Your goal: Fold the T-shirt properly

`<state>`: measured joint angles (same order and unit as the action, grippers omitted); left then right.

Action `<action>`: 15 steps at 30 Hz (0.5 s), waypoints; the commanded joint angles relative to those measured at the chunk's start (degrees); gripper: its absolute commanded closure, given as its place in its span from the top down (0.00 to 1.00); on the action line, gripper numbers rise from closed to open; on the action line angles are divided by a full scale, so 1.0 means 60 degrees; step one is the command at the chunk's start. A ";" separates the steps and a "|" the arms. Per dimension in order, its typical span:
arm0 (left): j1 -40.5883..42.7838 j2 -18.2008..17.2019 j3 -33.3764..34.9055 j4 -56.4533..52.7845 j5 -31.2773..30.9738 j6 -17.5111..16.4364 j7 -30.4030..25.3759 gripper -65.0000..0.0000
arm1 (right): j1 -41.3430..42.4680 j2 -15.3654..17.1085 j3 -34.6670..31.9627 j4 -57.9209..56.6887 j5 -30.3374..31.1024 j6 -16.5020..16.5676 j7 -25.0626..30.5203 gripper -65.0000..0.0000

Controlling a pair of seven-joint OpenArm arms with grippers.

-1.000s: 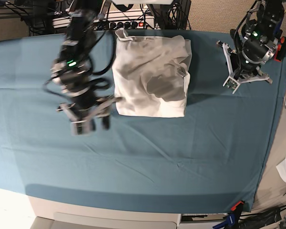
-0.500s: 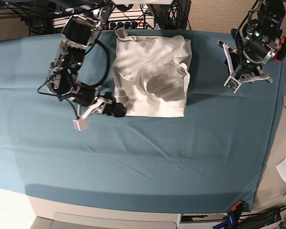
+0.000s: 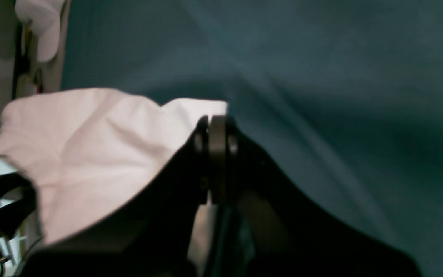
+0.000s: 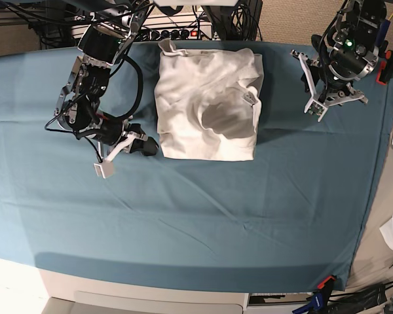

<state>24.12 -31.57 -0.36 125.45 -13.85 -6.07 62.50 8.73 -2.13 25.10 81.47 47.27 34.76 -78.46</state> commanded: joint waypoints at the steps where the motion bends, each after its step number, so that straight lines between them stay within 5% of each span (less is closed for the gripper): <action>1: 0.0004 -0.0080 -0.0062 0.0117 0.0011 -0.0004 -0.0135 0.32 | 0.0211 0.0036 -0.0004 0.0164 0.0426 0.0164 0.0022 0.08; 4: 0.0004 -0.0084 -0.0062 0.0117 0.0018 -0.0004 -0.0135 0.32 | 0.0211 0.0033 -0.0004 0.0164 0.0758 0.0313 0.0033 0.43; 15: 0.0000 -0.0084 -0.0062 0.0117 0.0015 -0.0073 -0.0142 0.32 | 0.0270 -0.0069 -0.0007 -0.0747 0.0827 0.0302 0.0386 0.44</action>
<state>24.12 -31.44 -0.36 125.38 -14.04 -6.48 62.50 9.06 -2.72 25.12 76.07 50.59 36.21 -76.95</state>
